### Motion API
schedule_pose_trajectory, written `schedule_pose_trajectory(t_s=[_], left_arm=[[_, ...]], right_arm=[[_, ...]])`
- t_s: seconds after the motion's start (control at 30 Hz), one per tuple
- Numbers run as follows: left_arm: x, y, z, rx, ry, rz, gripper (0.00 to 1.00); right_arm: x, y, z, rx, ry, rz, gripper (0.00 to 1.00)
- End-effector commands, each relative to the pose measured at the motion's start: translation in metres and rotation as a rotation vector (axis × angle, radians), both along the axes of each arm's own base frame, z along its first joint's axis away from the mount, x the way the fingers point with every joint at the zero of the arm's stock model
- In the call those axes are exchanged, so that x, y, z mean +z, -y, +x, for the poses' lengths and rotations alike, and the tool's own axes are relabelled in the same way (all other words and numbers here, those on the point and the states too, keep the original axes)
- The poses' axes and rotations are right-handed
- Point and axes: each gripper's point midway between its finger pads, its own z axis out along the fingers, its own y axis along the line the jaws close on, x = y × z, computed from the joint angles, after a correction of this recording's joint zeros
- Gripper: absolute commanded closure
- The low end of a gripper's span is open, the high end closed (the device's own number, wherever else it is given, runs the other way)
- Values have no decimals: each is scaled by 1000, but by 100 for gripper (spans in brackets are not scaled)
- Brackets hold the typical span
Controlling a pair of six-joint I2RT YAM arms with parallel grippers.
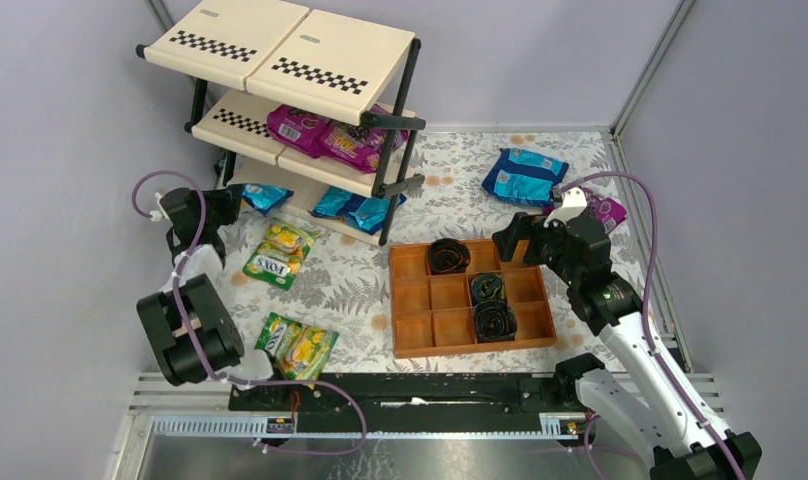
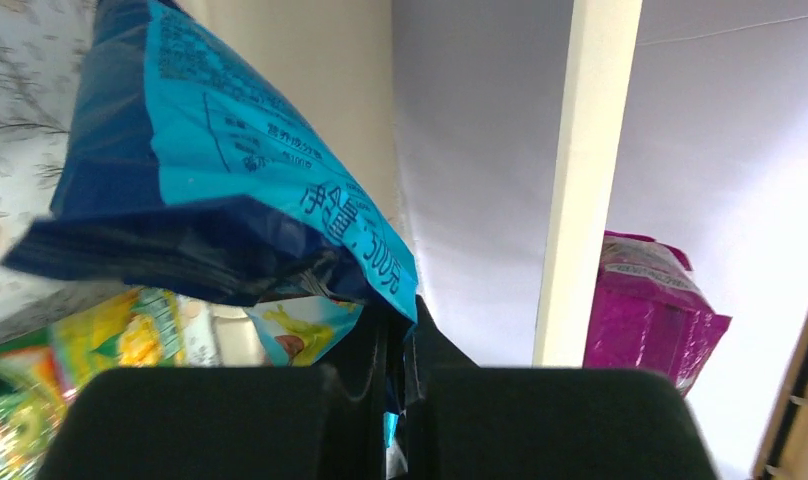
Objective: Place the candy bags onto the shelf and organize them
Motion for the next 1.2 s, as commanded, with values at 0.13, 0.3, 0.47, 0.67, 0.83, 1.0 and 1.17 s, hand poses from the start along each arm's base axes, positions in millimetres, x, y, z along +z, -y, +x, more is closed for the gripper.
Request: schedule_pose_trajectory(t_s=[0.13,0.3,0.47,0.67,0.83,1.0,1.17], left_arm=[[112,12,33,-139,566,-5,100],[96,31,49,-204,587,-48,100],[64,51,70,-246,581,-105,100],[18,76,82,-313,535,-216,100],[0,90,80,-393,531,-352,100],[-17,107,72,-510,460,-432,100],[-21,118,63,-586,420,-513,100]], right_arm=[[13,0,5,-6,44,9,0],[10,1,6,-10,36,5,0],[10,0,7,-8,33,3,0],[10,3,7,-20,32,-4,0],[7,3,7,-18,24,-5,0],[5,1,8,-14,21,-5,0],[4,1,8,-14,18,-4,0]])
